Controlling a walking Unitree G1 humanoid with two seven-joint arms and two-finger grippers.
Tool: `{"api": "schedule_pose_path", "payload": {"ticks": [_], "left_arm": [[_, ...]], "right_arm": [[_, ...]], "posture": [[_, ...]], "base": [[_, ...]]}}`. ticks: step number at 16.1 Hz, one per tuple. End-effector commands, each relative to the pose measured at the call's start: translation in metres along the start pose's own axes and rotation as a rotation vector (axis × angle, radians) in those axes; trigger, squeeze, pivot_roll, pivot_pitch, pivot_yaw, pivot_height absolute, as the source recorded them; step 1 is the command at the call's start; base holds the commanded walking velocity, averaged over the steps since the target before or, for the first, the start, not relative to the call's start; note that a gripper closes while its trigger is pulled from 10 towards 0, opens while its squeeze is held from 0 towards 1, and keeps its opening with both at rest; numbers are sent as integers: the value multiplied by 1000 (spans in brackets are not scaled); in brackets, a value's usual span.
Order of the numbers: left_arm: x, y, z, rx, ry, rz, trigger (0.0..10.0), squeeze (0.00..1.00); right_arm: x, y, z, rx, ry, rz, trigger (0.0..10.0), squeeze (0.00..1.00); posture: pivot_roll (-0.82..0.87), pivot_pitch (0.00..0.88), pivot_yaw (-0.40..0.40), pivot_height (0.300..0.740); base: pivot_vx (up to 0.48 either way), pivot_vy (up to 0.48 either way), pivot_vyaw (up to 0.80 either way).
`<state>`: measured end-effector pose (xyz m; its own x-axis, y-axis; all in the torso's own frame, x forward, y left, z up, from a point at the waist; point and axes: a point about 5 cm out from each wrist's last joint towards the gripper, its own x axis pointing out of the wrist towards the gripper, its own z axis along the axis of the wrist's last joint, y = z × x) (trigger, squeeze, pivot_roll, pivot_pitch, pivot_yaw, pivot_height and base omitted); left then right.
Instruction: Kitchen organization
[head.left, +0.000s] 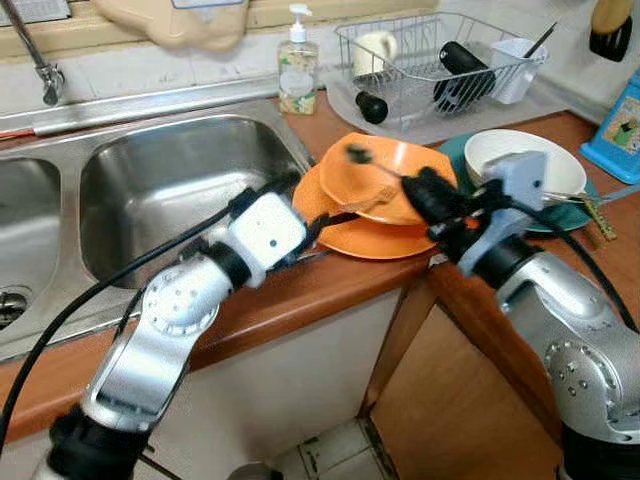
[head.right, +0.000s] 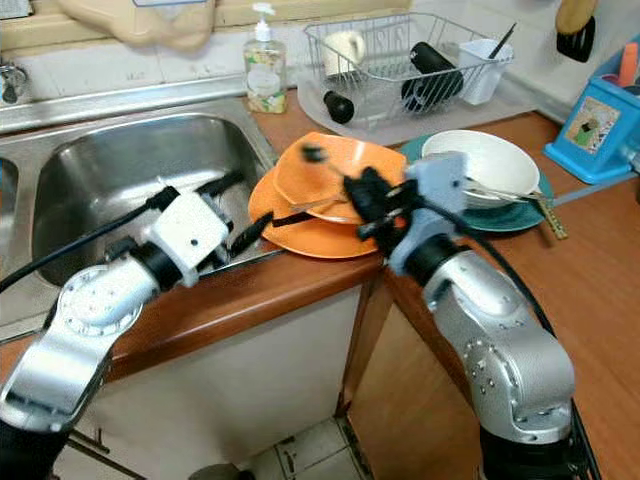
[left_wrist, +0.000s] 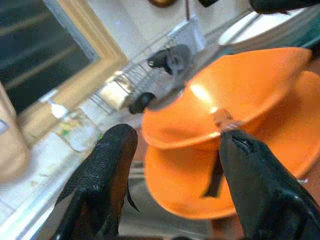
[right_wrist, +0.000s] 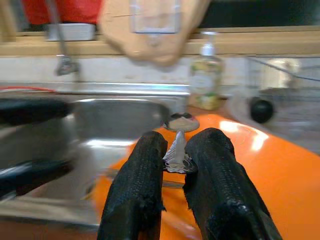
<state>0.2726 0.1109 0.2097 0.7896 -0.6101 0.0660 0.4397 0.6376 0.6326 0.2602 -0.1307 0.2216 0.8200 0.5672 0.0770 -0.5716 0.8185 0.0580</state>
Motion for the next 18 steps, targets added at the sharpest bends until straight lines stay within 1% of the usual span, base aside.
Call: {"api": "schedule_pose_path", "payload": {"ticks": [1, 2, 3, 4, 5, 6, 7, 8, 10, 18], "left_arm": [[2, 2, 2, 42, -11, 1, 10000, 0], [4, 2, 2, 91, -22, -17, 10000, 0], [6, 2, 2, 132, -23, -30, 10000, 0], [8, 2, 2, 171, -27, -43, 4863, 0], [9, 3, 1, 183, -30, -47, 3686, 0], [10, 3, 2, 194, -31, -52, 2196, 0], [11, 3, 1, 214, -35, -65, 1725, 0], [13, 3, 1, 225, -36, -73, 588, 0], [15, 4, 1, 249, -36, -69, 0, 0], [16, 8, -6, 316, -14, -79, 0, 0]], "right_arm": [[1, 8, 6, -8, -9, 67, 0, 0], [3, 16, 6, -10, 6, 126, 0, 0], [4, 21, 5, -10, 11, 157, 0, 0], [5, 24, 5, -11, 16, 182, 0, 0], [6, 26, 6, -9, 17, 198, 0, 0], [7, 27, 6, -7, 17, 205, 0, 0], [7, 29, 6, -6, 16, 216, 0, 0], [8, 30, 7, -6, 16, 224, 0, 0], [9, 33, 7, -2, 15, 242, 0, 0], [9, 36, 7, 7, 14, 252, 0, 0]], "posture": [[-32, 0, 17, 740], [-32, 0, 16, 740], [-31, 0, 16, 740], [-30, 0, 16, 740], [-30, 0, 17, 740], [-29, 0, 18, 740], [-29, 0, 18, 740], [-29, 0, 21, 740], [-30, 0, 26, 740], [-34, 0, 28, 740]], "base": [[0, 0, 0], [0, 0, 0], [0, 0, 0], [0, 0, 0], [0, 0, 0], [0, 0, 0], [0, 0, 0], [0, 0, 0], [0, 0, 0], [0, 0, 0]]}}
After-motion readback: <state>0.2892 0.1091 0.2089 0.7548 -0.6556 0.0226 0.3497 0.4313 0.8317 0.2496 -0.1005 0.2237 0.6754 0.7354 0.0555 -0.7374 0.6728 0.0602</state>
